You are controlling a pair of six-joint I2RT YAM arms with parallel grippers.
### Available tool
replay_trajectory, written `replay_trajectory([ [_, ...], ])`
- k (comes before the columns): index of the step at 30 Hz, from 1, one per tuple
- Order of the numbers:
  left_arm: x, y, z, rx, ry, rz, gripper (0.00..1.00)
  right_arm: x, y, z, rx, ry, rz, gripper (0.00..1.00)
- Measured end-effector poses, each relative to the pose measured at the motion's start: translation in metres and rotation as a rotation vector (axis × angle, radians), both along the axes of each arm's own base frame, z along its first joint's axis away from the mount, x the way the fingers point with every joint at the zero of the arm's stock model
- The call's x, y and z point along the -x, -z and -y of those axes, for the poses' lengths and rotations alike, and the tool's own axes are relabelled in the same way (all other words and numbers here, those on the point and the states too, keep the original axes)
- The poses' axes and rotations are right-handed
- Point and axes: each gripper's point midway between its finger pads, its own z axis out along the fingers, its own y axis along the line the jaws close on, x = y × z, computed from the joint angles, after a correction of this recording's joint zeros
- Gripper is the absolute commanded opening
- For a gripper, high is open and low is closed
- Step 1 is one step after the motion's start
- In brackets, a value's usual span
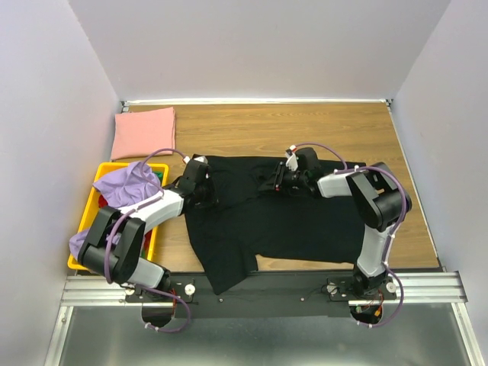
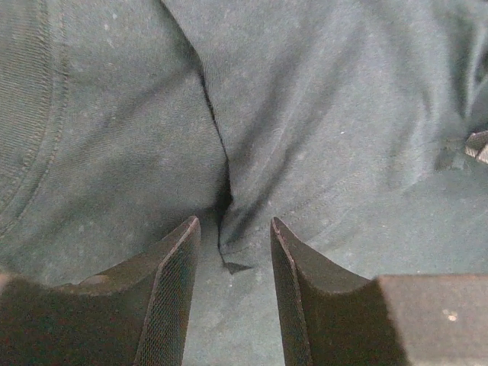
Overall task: Fold and stack the t-shirts
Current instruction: Fold the tshirt
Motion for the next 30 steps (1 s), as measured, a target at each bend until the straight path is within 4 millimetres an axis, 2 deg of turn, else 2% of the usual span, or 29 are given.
replay_trajectory([
  [8, 0.0, 0.007, 0.004, 0.01, 0.013, -0.019, 0.49, 0.005, 0.001, -0.006, -0.003, -0.01, -0.009, 0.3],
  [15, 0.0, 0.008, 0.005, 0.017, 0.017, -0.016, 0.47, 0.006, 0.012, 0.003, 0.061, 0.014, -0.035, 0.31],
  [24, 0.003, 0.008, 0.005, 0.018, 0.018, -0.015, 0.47, 0.007, 0.011, 0.002, 0.078, 0.009, -0.029, 0.32],
  [30, 0.015, 0.004, 0.006, 0.015, 0.032, -0.029, 0.47, 0.009, 0.012, 0.001, 0.087, -0.003, -0.03, 0.19],
])
